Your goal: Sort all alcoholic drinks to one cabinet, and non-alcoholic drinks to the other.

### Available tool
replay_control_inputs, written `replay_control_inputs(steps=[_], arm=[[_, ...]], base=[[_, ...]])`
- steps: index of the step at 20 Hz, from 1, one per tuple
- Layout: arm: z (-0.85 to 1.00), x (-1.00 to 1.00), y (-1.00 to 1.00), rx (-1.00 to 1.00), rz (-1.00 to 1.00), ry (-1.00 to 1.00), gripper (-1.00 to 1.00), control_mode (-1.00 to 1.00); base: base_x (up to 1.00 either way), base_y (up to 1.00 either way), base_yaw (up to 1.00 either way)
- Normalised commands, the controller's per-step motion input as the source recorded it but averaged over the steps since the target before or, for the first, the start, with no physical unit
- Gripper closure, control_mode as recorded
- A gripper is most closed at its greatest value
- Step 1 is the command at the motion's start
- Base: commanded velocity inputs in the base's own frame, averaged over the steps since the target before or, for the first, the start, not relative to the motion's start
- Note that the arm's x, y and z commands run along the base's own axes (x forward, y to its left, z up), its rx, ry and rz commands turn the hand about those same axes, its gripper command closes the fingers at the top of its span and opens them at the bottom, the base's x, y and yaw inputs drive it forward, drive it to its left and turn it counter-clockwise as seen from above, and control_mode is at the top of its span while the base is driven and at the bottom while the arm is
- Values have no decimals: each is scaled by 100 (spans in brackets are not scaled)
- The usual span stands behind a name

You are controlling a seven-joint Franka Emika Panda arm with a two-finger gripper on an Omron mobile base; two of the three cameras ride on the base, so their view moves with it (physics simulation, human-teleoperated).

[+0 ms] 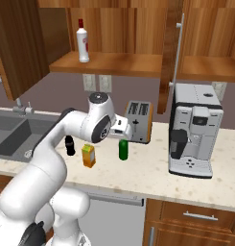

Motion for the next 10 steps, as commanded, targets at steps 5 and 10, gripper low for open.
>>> replay_control_inputs(steps=[5,10], arm=[[-24,20,-7,5,0,0,-100,-100],[-44,42,-2,0,0,0,-100,-100]], base=[[0,0,0],[0,0,0]])
